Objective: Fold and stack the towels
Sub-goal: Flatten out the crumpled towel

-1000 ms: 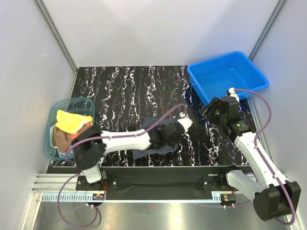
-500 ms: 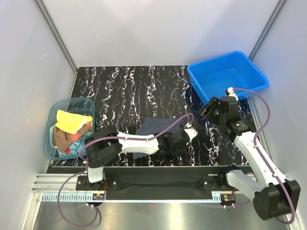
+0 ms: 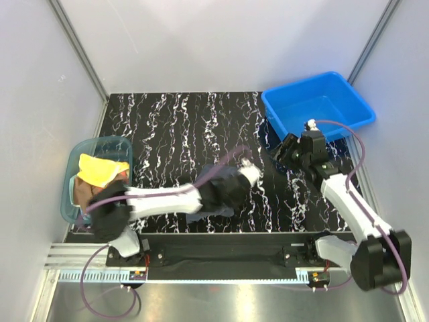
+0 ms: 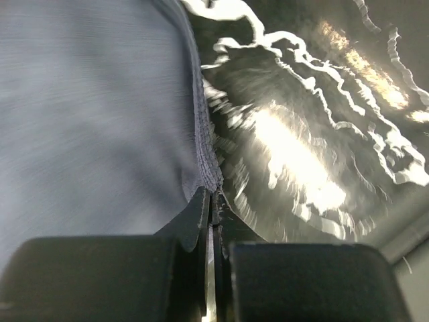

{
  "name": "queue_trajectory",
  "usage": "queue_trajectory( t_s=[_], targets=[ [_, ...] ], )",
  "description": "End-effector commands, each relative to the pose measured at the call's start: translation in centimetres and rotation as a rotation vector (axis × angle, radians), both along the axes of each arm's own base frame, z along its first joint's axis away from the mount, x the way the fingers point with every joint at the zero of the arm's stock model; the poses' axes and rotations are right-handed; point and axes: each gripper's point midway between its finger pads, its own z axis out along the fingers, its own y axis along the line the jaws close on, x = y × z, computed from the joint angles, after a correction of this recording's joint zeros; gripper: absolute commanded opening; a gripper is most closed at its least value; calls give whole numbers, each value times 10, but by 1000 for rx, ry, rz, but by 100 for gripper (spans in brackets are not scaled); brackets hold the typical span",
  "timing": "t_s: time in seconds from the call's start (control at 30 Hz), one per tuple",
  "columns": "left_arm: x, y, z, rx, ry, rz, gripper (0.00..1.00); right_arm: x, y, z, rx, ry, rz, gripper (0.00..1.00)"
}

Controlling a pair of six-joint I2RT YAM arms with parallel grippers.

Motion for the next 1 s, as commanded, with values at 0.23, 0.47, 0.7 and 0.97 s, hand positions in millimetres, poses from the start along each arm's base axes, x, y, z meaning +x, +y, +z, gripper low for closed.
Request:
queue_trajectory(
  t_s=[0.23,0.47,0.7,0.97],
  targets=[
    [76,132,94,-241,-21,370,0,40,90,-4,172,-132,450,63],
    [96,154,75,-204,56,527,0,69,132,-28,129,-149,585,61],
    [111,178,74,-211,63,631,0,55,167,-81,79,-45,661,59],
    [115,177,73,-218,72,631,0,47,170,-134,-8,72,616,55]
  ],
)
